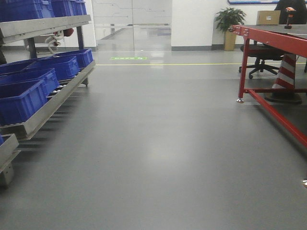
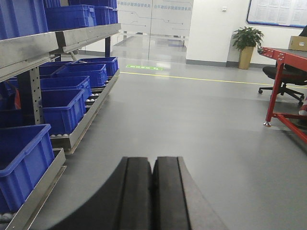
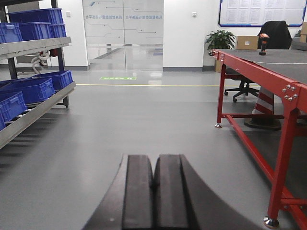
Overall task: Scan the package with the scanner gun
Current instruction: 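Drive the base forward along the floor past the blue bin shelves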
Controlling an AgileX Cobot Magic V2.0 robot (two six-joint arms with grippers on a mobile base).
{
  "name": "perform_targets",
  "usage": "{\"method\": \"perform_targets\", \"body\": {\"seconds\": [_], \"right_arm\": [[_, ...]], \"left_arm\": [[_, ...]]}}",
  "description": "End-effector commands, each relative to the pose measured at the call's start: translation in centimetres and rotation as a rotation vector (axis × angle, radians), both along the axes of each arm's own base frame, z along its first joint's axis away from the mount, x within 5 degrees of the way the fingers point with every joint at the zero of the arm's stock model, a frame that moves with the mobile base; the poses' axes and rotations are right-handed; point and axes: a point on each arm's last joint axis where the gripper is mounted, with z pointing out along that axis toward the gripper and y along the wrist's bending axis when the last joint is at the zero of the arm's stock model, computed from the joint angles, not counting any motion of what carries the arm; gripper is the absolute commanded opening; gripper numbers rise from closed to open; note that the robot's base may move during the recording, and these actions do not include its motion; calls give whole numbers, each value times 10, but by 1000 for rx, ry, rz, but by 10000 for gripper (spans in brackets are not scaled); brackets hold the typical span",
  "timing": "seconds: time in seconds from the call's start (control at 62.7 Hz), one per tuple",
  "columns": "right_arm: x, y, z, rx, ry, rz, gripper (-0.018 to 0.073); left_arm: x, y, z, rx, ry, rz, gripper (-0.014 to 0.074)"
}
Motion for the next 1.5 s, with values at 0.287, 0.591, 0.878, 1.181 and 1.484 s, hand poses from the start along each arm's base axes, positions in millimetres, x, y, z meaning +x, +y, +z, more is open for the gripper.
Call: {"method": "perform_targets", "body": {"seconds": [0.287, 0.591, 0.878, 1.181, 1.484], "right_arm": [[0, 0, 1, 1, -19, 0, -168], [0, 0, 1, 1, -19, 0, -168], [0, 0, 2, 0, -20, 0, -168], [0, 0, 2, 0, -20, 0, -168], [0, 0, 2, 1, -20, 0, -168]], "left_arm": [[-1, 0, 3, 2, -23, 6, -94], [-1, 0, 3, 2, -23, 6, -94], [-1, 0, 3, 2, -23, 6, -94], [-1, 0, 3, 2, -23, 6, -94], [-1, 0, 3, 2, -23, 6, -94]]}}
